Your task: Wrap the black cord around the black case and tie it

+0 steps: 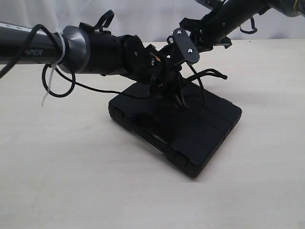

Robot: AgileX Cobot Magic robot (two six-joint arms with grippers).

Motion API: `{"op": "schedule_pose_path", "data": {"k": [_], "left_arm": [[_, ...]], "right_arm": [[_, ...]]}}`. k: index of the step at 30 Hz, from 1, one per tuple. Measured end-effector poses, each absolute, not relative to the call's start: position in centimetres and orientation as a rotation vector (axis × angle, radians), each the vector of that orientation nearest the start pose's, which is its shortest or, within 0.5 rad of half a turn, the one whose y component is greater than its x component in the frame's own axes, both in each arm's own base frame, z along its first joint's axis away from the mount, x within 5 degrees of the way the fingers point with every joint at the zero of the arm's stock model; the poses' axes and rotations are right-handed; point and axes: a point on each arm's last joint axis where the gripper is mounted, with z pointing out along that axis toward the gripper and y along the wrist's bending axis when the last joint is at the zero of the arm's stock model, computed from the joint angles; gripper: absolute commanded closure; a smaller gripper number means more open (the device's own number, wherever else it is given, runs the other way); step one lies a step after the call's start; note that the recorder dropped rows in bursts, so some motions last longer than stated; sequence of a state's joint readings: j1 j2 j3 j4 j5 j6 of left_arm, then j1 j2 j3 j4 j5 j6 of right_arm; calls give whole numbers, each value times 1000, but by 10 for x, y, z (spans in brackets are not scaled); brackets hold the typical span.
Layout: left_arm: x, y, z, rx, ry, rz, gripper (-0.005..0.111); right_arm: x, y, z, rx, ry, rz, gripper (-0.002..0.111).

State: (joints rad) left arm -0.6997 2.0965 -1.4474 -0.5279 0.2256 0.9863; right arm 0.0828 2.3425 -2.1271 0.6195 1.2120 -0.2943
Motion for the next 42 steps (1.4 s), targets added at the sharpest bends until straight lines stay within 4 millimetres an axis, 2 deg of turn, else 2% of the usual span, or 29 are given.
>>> {"op": "schedule_pose_path", "data": {"k": [7, 11, 15, 23, 29, 30, 32, 35, 38, 42], "left_arm": [[368, -287, 173, 1107, 2028, -281, 107], [373, -276, 170, 1103, 2076, -281, 107], [373, -275, 169, 1110, 2088, -273, 107], [382, -268, 167, 981, 2119, -282, 107], [396, -242, 164, 917, 2183, -269, 107], [399, -238, 164, 902, 2194, -267, 107], [401, -232, 163, 888, 2208, -264, 107], [403, -229, 163, 888, 2210, -258, 107], [402, -231, 163, 897, 2207, -257, 107], [399, -235, 163, 927, 2194, -247, 107]], "right_arm": [[492, 90, 212, -316, 2732, 816, 104], [491, 92, 210, -328, 2729, 836, 104], [491, 96, 212, -320, 2708, 892, 104], [482, 129, 208, -435, 2727, 893, 104], [480, 134, 209, -467, 2716, 890, 104], [480, 133, 209, -475, 2714, 886, 102], [480, 133, 209, -481, 2716, 877, 92], [480, 133, 209, -493, 2716, 868, 67], [480, 132, 212, -497, 2710, 861, 49], [475, 129, 233, -529, 2679, 802, 48]]}}
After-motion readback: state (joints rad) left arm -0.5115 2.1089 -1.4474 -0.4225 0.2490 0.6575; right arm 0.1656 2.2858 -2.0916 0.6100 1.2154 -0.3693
